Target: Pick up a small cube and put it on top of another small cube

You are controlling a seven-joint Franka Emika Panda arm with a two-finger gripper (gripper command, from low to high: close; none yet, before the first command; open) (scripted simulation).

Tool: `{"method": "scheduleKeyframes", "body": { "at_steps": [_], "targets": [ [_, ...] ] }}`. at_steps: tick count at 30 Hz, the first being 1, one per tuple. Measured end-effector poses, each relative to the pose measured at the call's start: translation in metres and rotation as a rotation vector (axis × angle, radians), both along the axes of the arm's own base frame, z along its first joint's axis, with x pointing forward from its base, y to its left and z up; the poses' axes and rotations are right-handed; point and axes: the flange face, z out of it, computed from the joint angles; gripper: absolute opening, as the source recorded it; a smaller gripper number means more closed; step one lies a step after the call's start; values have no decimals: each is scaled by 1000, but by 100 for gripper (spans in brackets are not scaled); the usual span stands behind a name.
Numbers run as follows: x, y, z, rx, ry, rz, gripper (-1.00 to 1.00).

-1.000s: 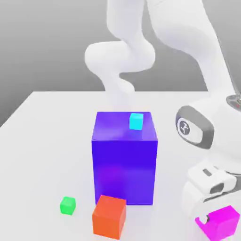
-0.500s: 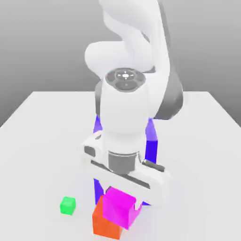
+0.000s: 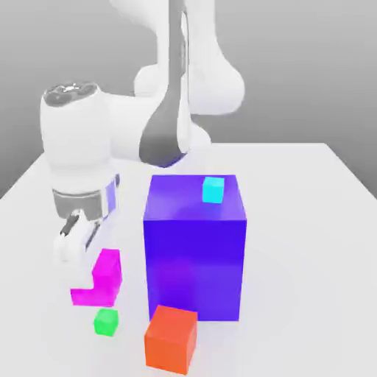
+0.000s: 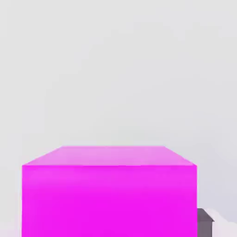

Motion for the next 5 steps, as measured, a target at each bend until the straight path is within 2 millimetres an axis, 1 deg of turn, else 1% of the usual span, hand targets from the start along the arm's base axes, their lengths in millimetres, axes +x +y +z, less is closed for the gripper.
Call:
{"method": "scheduleKeyframes", "body": {
  "at_steps": [2, 3, 5],
  "targets": [
    [0, 1, -22, 2, -1, 0, -100],
    [-1, 2, -29, 3, -1, 0, 100],
    [-1, 2, -29, 3, -1, 0, 100]
  ]
}}
